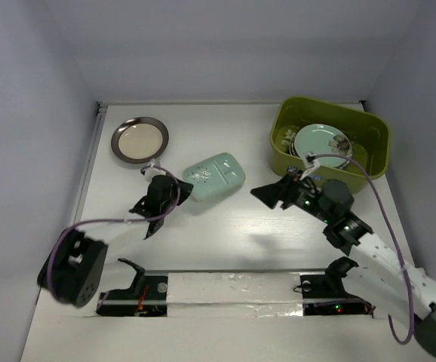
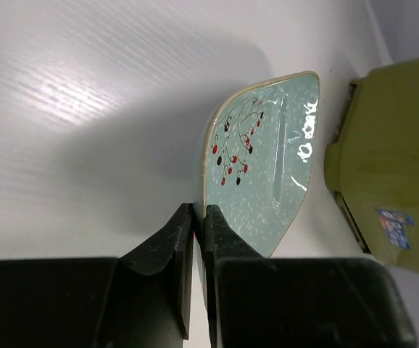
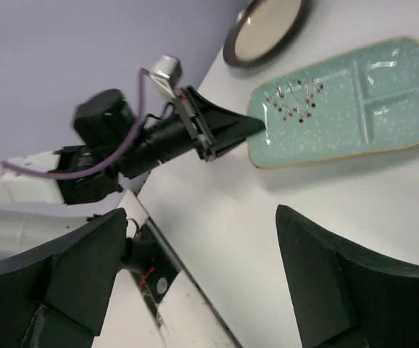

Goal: Place the plates into the plastic bin on the countertop

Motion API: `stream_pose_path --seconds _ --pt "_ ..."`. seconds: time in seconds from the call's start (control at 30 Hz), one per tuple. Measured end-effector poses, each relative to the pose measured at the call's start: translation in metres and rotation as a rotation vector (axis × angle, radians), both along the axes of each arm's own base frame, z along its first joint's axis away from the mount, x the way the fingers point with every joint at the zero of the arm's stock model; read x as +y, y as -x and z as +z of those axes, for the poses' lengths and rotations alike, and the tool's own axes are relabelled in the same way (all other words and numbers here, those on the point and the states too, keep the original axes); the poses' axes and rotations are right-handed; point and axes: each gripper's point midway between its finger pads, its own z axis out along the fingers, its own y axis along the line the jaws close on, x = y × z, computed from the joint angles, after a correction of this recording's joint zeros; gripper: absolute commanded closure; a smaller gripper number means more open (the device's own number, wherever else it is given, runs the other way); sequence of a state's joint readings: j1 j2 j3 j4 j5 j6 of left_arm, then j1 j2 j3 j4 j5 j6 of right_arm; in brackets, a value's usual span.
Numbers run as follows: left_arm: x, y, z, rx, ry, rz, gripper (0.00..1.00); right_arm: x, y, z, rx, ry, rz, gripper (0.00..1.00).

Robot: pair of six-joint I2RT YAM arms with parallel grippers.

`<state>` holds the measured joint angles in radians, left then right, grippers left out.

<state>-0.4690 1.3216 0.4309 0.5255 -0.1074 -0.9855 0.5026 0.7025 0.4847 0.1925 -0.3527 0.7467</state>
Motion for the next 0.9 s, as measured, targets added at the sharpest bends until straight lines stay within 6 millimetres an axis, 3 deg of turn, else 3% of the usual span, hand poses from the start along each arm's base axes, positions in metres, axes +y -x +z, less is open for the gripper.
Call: stream_pose_path --seconds 0.07,0.17,0.27,0.37,0.47,0.7,0.9 --pt "0.009 0.016 0.012 -0.028 0.004 0.000 1.00 0.028 0.001 -0.013 0.064 0.012 0.038 0.06" --pt "0.018 0.030 0.039 -0.103 0.035 0.002 1.00 0.071 0.007 -0.056 0.206 0.067 0.077 0.02" --pt "0.024 0.040 0.069 -0.195 0.081 0.004 1.00 0.099 0.015 -0.099 0.325 0.124 0.087 0.00" --pt "0.030 0.051 0.095 -0.269 0.121 0.002 1.00 0.114 0.014 -0.122 0.381 0.144 0.072 0.00" --pt "0.032 0.061 0.109 -0.303 0.140 -0.015 1.00 0.121 0.001 -0.119 0.375 0.122 0.033 0.00" --pt "0.039 0.080 0.102 -0.273 0.114 -0.037 1.00 0.144 -0.028 -0.056 0.248 -0.016 0.010 0.01" --pt "0.042 0.081 0.101 -0.267 0.101 -0.029 1.00 0.150 -0.033 -0.064 0.249 -0.015 0.005 0.09"
